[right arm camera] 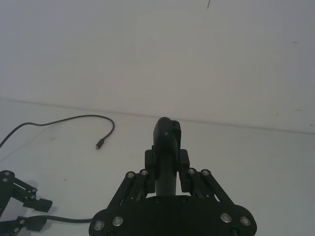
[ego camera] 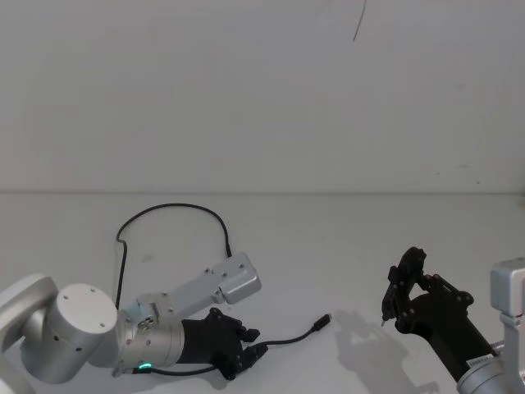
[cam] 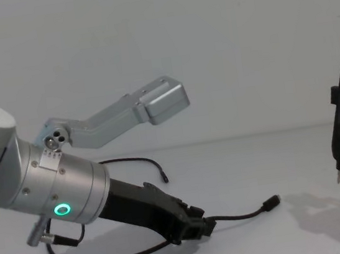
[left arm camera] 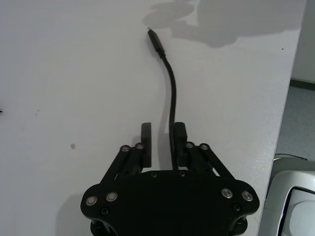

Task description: Pick up the data cable with the one hand.

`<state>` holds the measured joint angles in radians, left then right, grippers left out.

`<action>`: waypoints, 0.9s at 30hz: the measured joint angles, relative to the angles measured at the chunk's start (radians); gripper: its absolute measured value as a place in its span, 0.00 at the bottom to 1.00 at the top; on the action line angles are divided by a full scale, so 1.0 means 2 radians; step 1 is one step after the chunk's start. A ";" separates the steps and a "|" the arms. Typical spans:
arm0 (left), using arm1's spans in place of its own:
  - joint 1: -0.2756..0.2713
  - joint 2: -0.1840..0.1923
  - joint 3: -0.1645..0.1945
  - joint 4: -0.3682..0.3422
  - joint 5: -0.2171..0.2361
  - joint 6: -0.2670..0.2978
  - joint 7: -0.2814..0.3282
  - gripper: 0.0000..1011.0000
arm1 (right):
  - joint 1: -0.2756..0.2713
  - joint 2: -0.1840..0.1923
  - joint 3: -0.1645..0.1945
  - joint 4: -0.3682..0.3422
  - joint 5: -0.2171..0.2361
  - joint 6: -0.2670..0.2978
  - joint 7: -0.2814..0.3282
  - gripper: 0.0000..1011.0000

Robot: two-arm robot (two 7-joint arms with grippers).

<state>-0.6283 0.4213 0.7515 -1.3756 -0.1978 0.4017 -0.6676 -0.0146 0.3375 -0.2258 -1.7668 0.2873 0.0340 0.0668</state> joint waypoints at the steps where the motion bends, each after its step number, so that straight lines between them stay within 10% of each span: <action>1: 0.000 0.000 0.000 0.000 0.000 0.000 0.000 0.23 | 0.000 0.000 0.000 0.000 0.000 0.000 0.000 0.26; 10: 0.000 0.000 0.000 0.000 0.000 0.000 0.000 0.04 | 0.000 0.000 0.000 0.000 0.000 0.000 0.000 0.26; 27: 0.017 0.014 -0.023 -0.015 -0.001 -0.043 0.007 0.04 | 0.033 0.000 -0.007 -0.001 -0.004 0.000 0.024 0.26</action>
<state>-0.5941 0.4484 0.7054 -1.4051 -0.1998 0.3160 -0.6537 0.0522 0.3369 -0.2395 -1.7682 0.2802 0.0335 0.1154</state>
